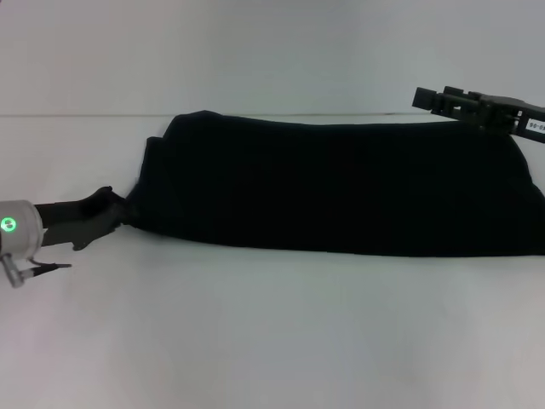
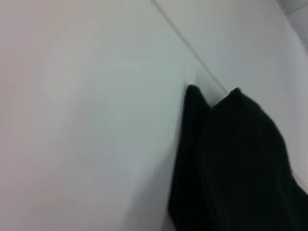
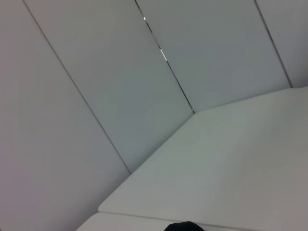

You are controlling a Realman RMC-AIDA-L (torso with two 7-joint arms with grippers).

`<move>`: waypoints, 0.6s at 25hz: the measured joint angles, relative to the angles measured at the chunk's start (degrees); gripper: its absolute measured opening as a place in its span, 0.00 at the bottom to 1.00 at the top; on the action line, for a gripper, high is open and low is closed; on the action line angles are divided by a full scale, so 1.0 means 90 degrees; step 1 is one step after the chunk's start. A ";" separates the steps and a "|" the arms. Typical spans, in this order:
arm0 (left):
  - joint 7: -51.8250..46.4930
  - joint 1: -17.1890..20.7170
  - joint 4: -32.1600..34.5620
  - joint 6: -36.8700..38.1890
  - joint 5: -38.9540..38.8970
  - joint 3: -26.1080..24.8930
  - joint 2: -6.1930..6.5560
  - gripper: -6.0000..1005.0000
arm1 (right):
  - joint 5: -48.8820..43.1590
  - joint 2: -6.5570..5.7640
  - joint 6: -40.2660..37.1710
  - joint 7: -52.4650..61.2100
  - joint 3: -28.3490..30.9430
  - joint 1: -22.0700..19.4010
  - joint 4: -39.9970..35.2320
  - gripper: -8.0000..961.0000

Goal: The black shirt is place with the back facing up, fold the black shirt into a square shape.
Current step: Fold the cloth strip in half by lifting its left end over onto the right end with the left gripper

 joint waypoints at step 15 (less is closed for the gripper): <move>0.0976 0.1435 0.1432 0.0808 -0.0461 -0.1083 0.0060 0.07 | 0.0038 0.0089 0.0289 0.0070 -0.0072 0.0159 0.0039 0.95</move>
